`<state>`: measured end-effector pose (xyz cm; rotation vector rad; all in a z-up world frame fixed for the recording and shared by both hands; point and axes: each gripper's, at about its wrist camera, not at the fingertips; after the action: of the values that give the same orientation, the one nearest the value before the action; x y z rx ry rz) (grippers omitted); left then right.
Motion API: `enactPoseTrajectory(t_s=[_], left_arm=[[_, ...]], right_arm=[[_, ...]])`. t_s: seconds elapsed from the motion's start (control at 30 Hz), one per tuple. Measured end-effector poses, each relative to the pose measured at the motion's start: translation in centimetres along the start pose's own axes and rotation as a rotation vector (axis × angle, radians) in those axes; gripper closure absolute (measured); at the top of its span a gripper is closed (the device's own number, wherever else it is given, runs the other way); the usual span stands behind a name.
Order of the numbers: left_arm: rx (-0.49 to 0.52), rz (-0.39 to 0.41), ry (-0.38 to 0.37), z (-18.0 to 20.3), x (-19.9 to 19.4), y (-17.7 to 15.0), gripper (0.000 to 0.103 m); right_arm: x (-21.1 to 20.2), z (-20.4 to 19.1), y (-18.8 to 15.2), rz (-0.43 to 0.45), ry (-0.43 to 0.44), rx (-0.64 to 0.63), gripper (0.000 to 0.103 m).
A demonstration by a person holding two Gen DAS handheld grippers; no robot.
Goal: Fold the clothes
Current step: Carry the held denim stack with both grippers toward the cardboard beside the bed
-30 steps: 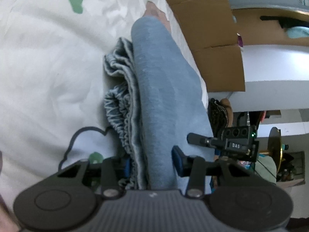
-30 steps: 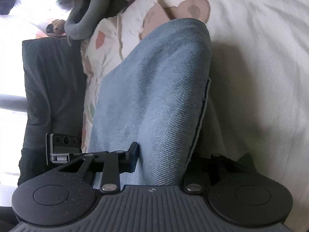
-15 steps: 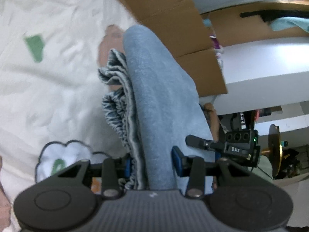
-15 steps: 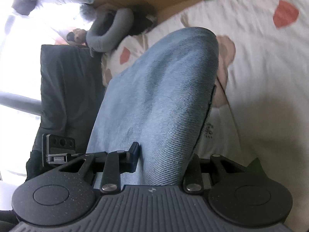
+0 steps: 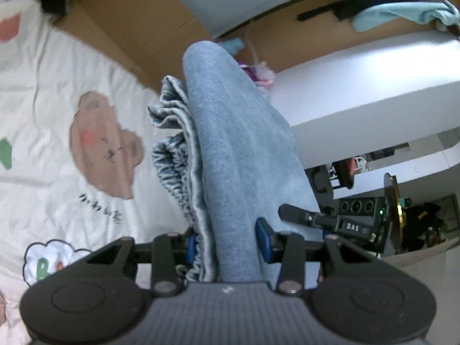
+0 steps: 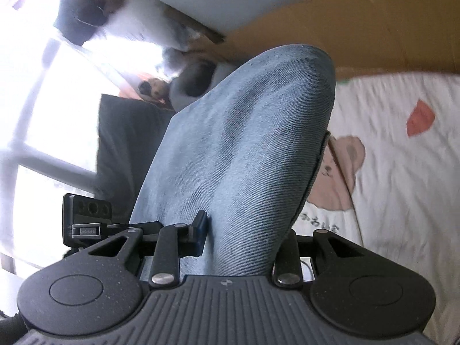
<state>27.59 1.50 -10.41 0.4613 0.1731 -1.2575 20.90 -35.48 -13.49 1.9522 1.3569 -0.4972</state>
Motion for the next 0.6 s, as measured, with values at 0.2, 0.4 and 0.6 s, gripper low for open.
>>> enactPoseTrajectory(t_s=[0.2,0.4,0.6], left_arm=[[0.053,0.006,0.009,7.5,-0.7,0.3,0.060],[0.084,0.000,0.021,13.5,-0.6,-0.2,0.060],[0.124,-0.013,0.022,18.8,0.3,-1.0,0.060]], right_arm=[[-6.5,-3.7,1.5,0.049,-0.004,-0.033,0.071],[-12.7,-6.3,2.0,0.061,-0.028,-0.052,0.071],[-18.2,-7.8,1.1,0.109,-0.054,-0.054,0.071]])
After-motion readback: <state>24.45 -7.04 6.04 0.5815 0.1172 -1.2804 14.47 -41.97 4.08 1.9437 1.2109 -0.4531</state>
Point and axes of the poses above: each gripper's, at about its wrist camera, not at the fingertips, and x roughly the way its jaws point, z to its right, y to its top, and after that the axes turned 12 degrees about -y, right-handed
